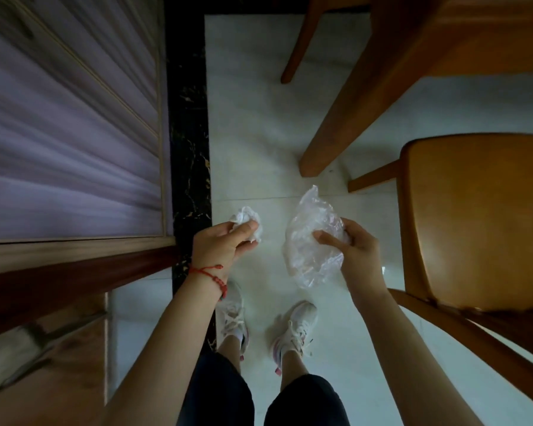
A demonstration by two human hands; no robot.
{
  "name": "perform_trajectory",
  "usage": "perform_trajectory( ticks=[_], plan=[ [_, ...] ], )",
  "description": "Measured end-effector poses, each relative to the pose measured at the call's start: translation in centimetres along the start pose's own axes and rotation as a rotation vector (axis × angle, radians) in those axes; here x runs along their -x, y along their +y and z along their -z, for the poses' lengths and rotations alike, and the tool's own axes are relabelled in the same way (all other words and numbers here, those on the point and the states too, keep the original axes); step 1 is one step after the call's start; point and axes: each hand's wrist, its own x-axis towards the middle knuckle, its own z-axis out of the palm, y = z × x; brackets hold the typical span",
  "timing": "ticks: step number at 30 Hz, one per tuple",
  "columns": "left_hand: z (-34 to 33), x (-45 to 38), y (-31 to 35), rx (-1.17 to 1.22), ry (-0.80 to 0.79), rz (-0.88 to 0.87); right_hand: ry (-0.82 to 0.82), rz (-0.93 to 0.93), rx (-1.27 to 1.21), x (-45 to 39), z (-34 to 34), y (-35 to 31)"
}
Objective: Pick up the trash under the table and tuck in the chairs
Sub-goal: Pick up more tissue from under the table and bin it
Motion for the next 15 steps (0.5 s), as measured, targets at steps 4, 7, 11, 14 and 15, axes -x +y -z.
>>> perform_trajectory(
  ticks=[4, 7, 11, 14, 15],
  plan=[
    [1.2, 4.5, 5.1, 0.006, -0.004, -0.009, 0.026, 0.031, 0.000, 3.5, -0.4, -5.8],
    [1.8, 7.6, 8.7, 0.032, 0.023, -0.034, 0.051, 0.050, -0.018, 6.1, -0.6, -9.3],
    [2.5, 10.8, 12.3, 0.074, 0.029, -0.064, 0.063, 0.088, -0.040, 9.5, -0.6, -13.0],
    [2.6, 13.1, 13.9, 0.078, 0.016, -0.067, 0.050, 0.121, -0.061, 11.5, -0.4, -15.3],
    [2.5, 13.9, 14.2, 0.075, 0.007, -0.065, 0.045, 0.136, -0.059, 11.9, -0.3, -15.9]
  ],
)
